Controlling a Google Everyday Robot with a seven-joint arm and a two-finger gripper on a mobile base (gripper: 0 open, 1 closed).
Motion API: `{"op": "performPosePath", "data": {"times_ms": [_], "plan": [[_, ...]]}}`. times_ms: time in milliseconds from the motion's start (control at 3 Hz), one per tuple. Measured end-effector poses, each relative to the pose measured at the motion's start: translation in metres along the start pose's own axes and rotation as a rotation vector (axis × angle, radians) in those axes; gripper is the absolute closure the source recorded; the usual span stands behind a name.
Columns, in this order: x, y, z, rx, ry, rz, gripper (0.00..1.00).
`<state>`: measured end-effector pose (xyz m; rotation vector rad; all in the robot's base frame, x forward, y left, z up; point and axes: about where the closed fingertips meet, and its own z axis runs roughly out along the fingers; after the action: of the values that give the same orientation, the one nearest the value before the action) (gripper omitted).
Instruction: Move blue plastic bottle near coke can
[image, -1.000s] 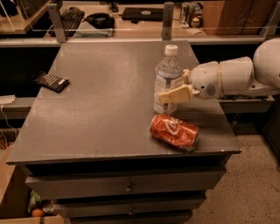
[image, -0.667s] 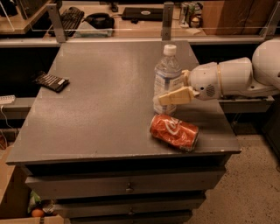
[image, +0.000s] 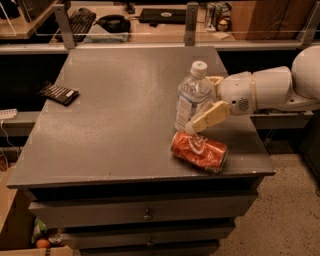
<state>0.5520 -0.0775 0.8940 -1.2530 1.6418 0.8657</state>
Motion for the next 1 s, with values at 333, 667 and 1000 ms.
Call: {"op": "performPosePath", "data": {"times_ms": [333,667,1000], "plan": [[0.000,-0.013,-0.029,0.047,0.011,-0.024,0.00],[-0.010,-0.048,-0.105,0.169,0.024,-0.093,0.00],[-0.025,-0.076,-0.161,0.257,0.041,-0.147,0.00]]}}
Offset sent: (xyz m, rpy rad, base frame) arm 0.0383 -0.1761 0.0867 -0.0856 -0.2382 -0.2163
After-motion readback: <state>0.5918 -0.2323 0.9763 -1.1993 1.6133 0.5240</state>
